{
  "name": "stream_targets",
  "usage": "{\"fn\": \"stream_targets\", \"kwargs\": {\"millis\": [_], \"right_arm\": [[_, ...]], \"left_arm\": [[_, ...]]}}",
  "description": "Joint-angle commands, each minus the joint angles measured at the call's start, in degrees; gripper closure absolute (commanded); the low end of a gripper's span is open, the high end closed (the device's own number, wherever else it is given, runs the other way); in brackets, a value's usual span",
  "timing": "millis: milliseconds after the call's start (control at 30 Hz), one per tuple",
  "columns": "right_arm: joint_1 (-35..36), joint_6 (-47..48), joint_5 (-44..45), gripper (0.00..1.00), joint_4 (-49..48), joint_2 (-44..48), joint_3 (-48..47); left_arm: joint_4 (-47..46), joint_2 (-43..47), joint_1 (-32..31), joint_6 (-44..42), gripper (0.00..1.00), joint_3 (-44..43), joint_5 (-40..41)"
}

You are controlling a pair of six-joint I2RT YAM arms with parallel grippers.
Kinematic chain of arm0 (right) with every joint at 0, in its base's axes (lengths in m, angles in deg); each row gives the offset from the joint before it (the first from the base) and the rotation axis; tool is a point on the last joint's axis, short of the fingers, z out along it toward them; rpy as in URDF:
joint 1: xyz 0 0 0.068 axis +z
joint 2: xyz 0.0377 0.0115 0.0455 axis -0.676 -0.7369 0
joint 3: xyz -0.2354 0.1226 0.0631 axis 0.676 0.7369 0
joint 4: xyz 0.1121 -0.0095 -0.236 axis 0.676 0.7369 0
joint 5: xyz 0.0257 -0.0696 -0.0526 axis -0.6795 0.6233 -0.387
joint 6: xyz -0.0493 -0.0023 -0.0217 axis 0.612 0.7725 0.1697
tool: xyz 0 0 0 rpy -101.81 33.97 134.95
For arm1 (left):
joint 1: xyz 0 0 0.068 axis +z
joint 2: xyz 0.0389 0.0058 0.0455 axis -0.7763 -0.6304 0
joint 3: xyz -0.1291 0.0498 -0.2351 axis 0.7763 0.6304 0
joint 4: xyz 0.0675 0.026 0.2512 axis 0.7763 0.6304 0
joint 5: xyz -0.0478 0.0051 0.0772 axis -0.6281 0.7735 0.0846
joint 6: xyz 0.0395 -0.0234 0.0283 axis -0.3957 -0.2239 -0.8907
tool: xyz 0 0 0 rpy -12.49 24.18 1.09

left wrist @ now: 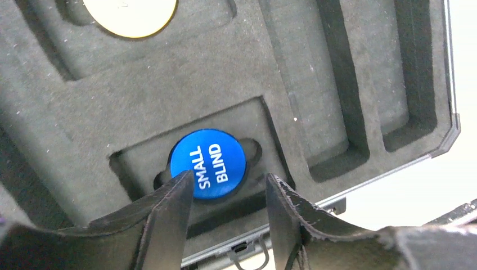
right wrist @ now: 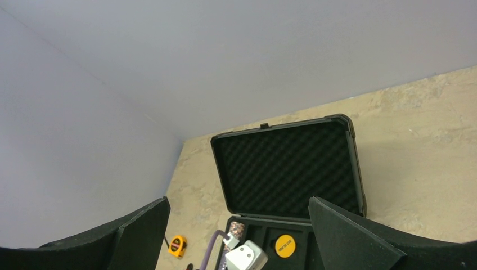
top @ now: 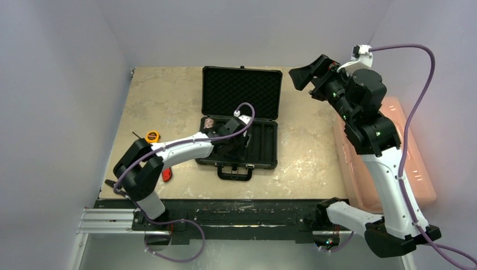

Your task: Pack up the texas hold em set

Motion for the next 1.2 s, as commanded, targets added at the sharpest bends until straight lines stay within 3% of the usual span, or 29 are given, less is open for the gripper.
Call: {"fn": "stream_targets", "kwargs": {"millis": [0, 233, 433, 833, 1167], "right_arm": [[0.2, 0.3, -0.9, 0.01, -3.8, -2.0, -1.4], [0.2, 1.6, -0.7, 0.01, -3.9, -10.5, -6.5], [0.0, 4.5, 0.1, 0.01, -0.1, -22.8, -16.1], [-4.0, 7.7, -5.9, 0.07, 10.6, -52.4, -45.4], [-9.8, 7.6, -15.2, 0.23, 5.4, -66.1, -52.6]], "left_arm": [[2.7, 6.6, -0.3, -0.8, 0.47, -0.9, 2.7], [8.2, 14.3, -0.1, -2.9, 0.35, -2.6, 7.3], [11.3, 22.8, 0.3, -2.2, 0.35, 1.8, 9.8], [14.8, 38.4, 0.8, 4.8, 0.37, 16.2, 12.0], [17.5, 45.8, 0.9, 11.7, 0.43, 27.0, 11.6]]}}
